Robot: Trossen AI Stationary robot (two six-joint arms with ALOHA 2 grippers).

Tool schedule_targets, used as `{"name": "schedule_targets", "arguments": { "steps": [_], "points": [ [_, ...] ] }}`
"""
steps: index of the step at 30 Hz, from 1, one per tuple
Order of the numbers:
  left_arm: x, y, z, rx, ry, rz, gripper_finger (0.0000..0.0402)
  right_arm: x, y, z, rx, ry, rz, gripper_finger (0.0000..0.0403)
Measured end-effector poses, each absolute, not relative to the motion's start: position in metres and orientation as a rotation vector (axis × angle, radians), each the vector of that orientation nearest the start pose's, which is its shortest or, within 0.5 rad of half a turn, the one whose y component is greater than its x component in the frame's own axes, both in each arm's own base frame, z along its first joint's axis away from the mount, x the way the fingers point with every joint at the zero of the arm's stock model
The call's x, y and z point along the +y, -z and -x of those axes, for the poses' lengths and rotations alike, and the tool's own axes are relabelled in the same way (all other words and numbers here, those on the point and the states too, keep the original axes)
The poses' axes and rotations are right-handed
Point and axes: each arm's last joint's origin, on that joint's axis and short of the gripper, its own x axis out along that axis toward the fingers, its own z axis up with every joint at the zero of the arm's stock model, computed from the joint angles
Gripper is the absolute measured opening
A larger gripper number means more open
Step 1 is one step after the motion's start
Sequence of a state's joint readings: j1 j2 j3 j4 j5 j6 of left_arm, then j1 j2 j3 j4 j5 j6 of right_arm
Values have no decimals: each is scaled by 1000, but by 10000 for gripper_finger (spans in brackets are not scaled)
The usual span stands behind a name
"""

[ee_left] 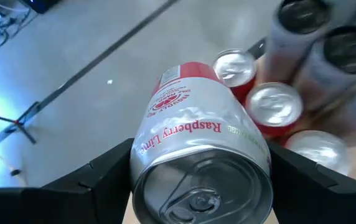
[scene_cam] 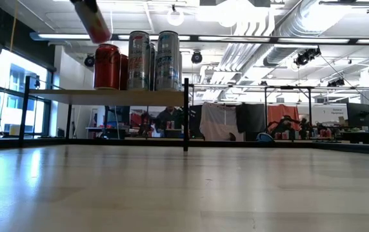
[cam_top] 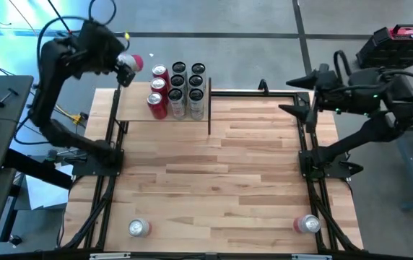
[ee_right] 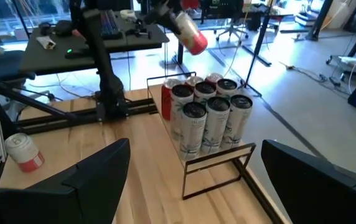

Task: Place canned beverage on shelf
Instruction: Put the top pink soda can on the shelf

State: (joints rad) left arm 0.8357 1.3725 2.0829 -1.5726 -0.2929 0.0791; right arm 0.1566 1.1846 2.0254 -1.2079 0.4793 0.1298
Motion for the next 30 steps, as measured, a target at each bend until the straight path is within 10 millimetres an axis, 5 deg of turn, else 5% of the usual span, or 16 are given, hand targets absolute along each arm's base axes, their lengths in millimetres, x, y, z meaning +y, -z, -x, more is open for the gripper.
{"name": "schedule_targets", "arguments": {
  "steps": [16, 30],
  "points": [
    [227, -454, -120, 1174, -873, 200, 281, 13, -521, -167, 447, 368, -61, 348],
    [236, -392, -125, 1341, -856, 446, 281, 14, -518, -175, 468, 368, -45, 348]
  ]
}}
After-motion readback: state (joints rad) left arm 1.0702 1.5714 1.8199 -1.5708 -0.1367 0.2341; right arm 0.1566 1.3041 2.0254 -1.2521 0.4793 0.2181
